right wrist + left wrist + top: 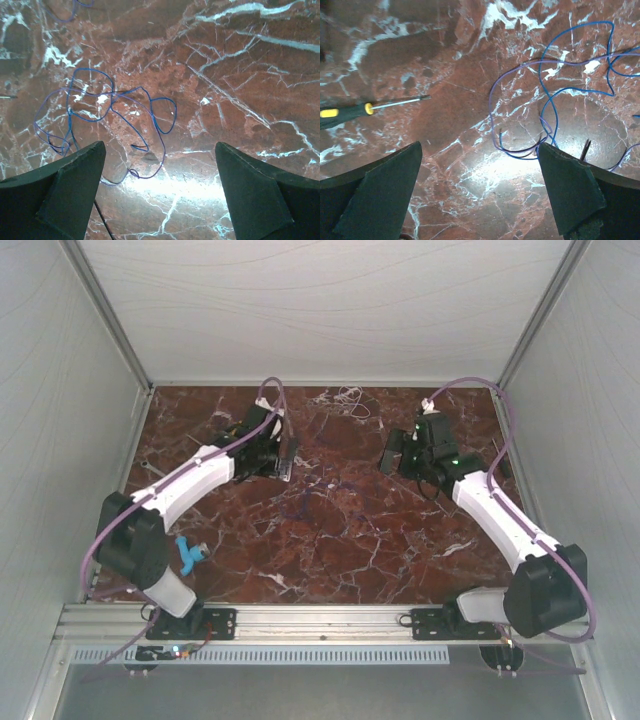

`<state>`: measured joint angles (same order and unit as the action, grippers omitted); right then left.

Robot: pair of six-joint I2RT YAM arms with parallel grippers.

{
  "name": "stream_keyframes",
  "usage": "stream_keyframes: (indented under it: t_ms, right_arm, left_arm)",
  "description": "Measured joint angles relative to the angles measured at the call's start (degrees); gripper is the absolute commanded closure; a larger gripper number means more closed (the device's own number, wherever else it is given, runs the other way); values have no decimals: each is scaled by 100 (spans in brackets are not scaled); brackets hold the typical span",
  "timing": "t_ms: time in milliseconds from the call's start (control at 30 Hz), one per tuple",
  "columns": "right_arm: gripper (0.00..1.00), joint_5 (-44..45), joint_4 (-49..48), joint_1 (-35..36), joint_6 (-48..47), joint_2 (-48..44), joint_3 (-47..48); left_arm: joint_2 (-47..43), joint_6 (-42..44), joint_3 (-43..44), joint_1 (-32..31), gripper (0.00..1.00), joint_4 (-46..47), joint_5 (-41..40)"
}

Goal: Zip-tie the wires
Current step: Pick up the cable at the center of the board.

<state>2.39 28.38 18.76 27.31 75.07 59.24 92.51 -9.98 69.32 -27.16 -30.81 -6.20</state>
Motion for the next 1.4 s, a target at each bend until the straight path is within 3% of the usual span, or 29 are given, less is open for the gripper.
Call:
stream_keyframes:
  t_ms: [267, 567, 867, 1100, 1400]
  right_arm:
    - [13, -125, -457, 0, -109, -267, 76]
    - [16, -647, -1207, 26, -52, -118, 522]
    - [17, -828, -1799, 435, 262, 938, 1360]
    - [18, -890, -2153, 938, 363, 1923, 2157]
    - [22, -1325, -2833, 1255, 297, 3810, 3335]
  left_arm:
    - [-1040, 234, -367, 0, 0, 391, -737]
    - [-3563, 892, -2194, 2, 0, 2531, -1410]
    - [-4811, 1602, -2973, 13, 0, 3982, -2352]
    - [-6083, 1884, -3609, 66, 0, 5075, -2481]
    - [-6234, 1956, -3703, 131, 0, 5475, -2476]
